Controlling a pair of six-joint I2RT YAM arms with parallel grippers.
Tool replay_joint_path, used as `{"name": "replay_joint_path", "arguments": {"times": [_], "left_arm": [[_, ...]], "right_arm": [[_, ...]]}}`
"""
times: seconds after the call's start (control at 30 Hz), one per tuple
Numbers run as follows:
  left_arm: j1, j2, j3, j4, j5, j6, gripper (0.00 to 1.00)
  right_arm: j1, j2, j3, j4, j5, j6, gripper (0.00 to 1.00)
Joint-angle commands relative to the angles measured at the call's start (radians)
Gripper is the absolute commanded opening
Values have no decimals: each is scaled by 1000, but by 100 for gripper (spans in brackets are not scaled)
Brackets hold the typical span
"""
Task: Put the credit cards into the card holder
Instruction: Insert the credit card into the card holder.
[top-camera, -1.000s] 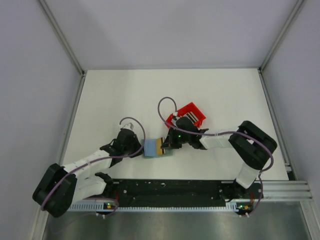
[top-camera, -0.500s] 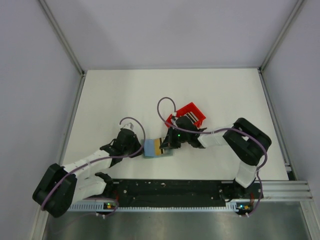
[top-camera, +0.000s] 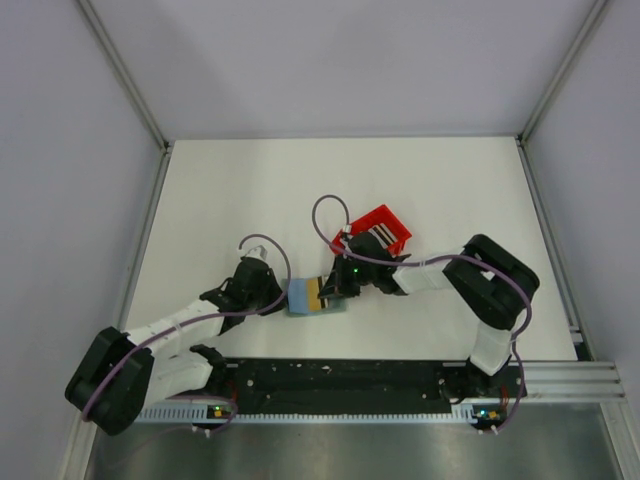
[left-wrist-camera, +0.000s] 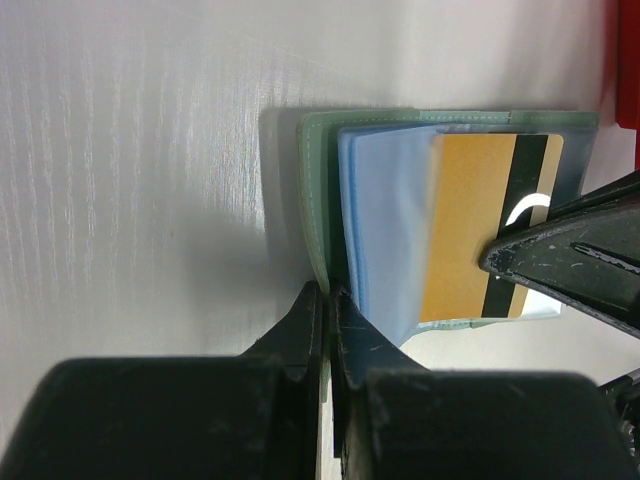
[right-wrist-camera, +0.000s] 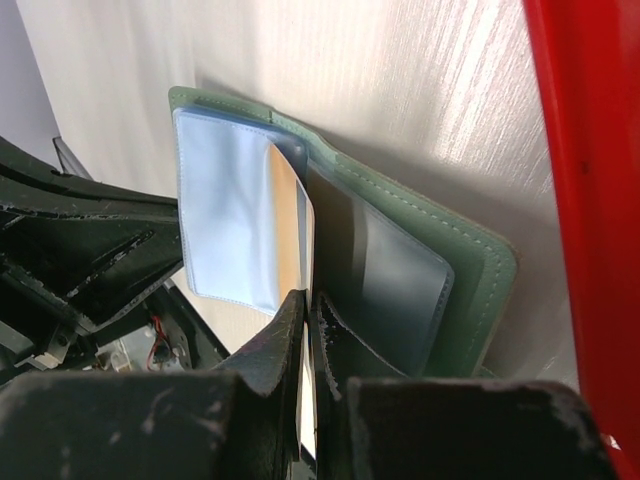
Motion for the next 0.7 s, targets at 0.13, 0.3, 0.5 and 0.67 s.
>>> {"name": "replay_joint_path", "arguments": {"times": [0.13,0.3,0.5,0.67], "left_arm": [[-1,17,4,-33,-6,10,0],[-2,17,5,-28,-5,13,0],[-2,16,2,-25,-3,8,0],[-2,14,0,-44,-23,-2,0]], "right_arm": [[-4,45,7,-105,104,-76,0],[18,75,52,-121,97,-86,0],[61,94,67,-122,65,-60,0],[61,76,38,-137,25,-11,0]]}}
